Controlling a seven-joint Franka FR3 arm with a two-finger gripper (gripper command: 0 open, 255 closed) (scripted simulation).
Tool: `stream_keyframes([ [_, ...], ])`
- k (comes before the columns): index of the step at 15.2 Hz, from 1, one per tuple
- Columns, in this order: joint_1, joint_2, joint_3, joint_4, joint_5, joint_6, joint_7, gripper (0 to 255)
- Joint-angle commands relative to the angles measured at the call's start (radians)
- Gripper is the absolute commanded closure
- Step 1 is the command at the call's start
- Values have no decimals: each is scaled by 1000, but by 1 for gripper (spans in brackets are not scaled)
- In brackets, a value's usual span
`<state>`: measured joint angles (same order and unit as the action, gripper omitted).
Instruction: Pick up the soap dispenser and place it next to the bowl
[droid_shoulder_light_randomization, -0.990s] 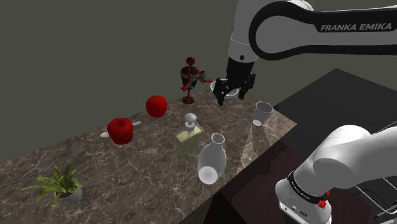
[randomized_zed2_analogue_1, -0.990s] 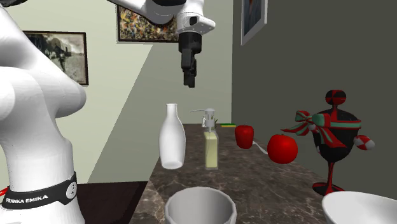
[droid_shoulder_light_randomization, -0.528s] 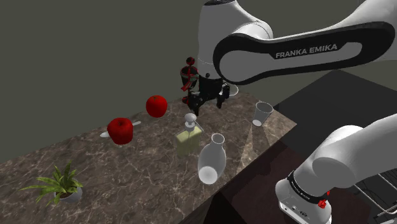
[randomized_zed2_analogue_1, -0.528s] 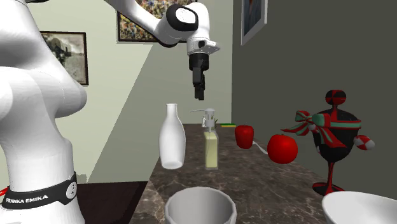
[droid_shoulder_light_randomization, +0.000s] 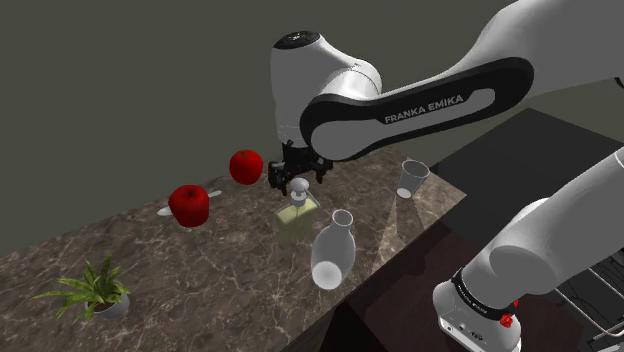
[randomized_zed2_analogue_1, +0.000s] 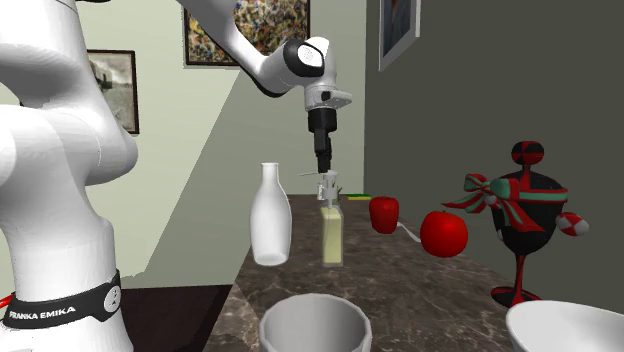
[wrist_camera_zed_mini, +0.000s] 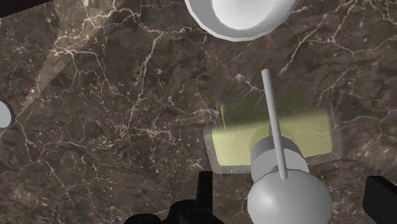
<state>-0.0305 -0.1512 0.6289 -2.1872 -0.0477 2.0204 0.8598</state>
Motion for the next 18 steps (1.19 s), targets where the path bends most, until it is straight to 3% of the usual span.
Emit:
stream_keyframes([
  [1, -1, 17, 4, -14, -12, 28, 11, 0],
  [11, -4, 32, 6, -37, -22, 62, 19, 0],
  [12, -4, 32, 6, -37, -22, 62, 19, 255],
  [18, -4, 31, 6, -36, -22, 62, 19, 255],
])
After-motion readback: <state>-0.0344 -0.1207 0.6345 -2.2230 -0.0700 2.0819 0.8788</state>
